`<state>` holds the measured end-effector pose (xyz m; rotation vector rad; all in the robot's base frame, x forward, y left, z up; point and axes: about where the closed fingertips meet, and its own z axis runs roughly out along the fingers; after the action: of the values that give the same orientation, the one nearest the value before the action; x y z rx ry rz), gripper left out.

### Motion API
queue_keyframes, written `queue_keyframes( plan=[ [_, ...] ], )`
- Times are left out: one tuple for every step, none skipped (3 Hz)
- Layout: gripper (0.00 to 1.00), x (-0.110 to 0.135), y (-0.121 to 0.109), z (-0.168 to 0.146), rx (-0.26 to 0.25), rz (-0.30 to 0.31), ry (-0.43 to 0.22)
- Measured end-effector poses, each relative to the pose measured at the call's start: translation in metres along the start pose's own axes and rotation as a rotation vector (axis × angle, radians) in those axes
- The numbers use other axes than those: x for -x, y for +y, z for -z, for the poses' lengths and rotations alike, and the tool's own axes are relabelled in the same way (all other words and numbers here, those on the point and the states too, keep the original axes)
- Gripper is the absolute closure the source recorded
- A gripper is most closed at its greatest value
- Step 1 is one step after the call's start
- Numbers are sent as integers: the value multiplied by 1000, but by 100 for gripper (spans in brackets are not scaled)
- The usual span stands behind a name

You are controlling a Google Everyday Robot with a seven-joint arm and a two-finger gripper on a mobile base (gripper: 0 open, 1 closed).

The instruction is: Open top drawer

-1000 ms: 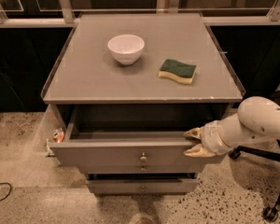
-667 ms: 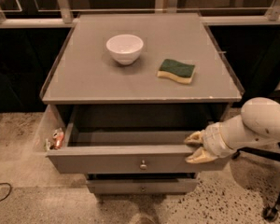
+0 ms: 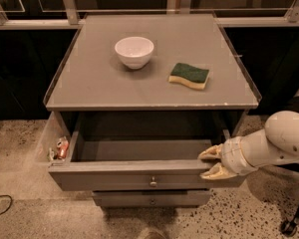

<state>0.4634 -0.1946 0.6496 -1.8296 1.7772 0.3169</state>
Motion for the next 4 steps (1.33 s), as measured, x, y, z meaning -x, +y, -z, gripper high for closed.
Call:
queue_keyframes(
  plan=[
    [44,0,0,0,0,0,0],
    [21,0,1,0,11,-3,-15],
    [23,-8,32,8,32,-11,-47],
    [47,-16,74,26,39,-24,-55]
  ],
)
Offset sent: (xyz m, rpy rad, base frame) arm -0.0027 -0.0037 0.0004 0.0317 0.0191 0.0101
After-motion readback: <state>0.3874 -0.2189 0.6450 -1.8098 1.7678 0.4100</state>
